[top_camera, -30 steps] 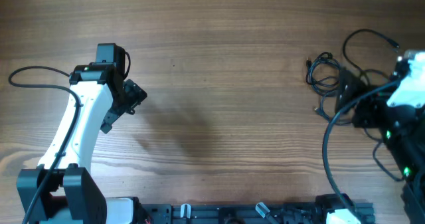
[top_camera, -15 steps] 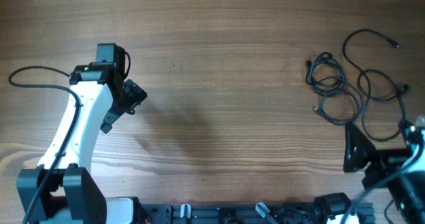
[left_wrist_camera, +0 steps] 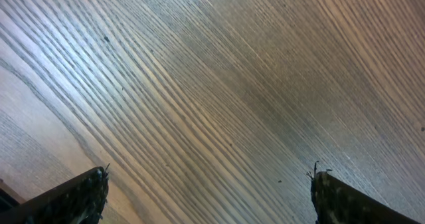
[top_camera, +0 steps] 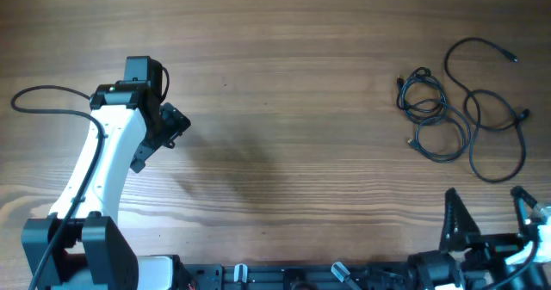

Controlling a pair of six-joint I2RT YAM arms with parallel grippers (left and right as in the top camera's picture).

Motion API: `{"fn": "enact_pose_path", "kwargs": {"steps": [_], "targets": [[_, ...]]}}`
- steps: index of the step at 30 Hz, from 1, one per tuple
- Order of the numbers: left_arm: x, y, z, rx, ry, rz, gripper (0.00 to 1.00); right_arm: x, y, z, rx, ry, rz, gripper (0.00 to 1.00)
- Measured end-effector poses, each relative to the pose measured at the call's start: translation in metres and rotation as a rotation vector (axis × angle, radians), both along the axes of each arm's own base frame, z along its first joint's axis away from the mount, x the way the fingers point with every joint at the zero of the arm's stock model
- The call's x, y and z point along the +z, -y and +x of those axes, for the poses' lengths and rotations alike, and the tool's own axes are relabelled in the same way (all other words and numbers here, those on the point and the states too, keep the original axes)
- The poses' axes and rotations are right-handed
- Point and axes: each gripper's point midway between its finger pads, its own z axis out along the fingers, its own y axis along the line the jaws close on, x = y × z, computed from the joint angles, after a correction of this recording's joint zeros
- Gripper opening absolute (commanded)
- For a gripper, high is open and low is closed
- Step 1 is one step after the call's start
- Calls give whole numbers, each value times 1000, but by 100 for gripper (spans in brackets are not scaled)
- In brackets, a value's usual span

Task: Untangle cables

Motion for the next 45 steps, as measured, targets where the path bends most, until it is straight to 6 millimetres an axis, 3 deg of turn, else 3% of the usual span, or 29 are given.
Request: {"fn": "enact_pose_path", "kwargs": {"steps": [4,9,14,16,18,24,29,33,45], "targets": [[0,0,0,0,0,1,100,-18,0,7,-12,62,10,100],[0,-1,0,0,0,3,100,-18,-4,28,-2,217,5,100],[0,-1,0,0,0,3,100,8,-20,48,74,498,-103,100],[0,0,-1,0,-2,3,100,36,-22,48,67,691,-123,100],[0,-1,0,0,-2,4,100,41,-22,50,58,776,-144,100],[0,-1,0,0,-2,3,100,-8,-23,78,54,840,-167,100],[0,-1,0,0,-2,3,100,-101,-22,116,60,581,-75,100],[0,-1,0,0,-1,3,100,-177,-19,129,51,262,-56,100],[0,-1,0,0,-1,3,100,-179,-18,129,48,254,-56,100]]}}
